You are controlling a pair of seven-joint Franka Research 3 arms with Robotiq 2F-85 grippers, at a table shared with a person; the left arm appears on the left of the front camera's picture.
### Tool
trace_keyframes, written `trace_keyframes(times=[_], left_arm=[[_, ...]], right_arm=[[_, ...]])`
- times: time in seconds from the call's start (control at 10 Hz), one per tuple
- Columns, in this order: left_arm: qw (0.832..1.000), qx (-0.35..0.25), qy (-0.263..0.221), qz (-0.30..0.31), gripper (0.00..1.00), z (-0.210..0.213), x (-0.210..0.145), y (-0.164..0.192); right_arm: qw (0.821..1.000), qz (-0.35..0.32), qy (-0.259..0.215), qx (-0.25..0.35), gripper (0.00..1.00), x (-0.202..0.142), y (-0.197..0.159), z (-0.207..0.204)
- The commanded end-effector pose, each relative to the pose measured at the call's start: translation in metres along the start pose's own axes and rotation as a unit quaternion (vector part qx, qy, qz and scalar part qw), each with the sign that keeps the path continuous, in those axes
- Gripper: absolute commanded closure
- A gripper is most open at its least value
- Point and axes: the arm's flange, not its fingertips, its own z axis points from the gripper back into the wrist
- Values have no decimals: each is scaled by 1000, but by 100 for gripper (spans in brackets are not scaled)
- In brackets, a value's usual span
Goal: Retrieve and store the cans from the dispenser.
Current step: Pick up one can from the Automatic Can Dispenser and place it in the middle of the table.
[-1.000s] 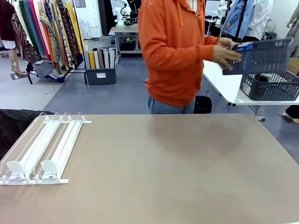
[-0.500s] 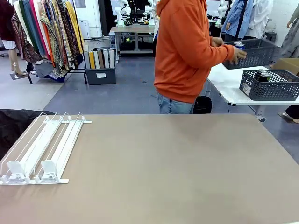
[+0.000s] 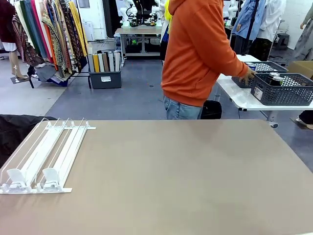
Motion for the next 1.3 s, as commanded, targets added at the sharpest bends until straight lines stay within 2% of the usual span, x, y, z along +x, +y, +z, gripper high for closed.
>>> trace_keyframes(times=[0.0,1.2], left_arm=[[1000,-10,-4,-9,0,-1,0,0],[1000,-10,-4,-9,0,-1,0,0]], right_arm=[[1000,10,-5,17,0,1,2,-1],[1000,10,-5,17,0,1,2,-1]])
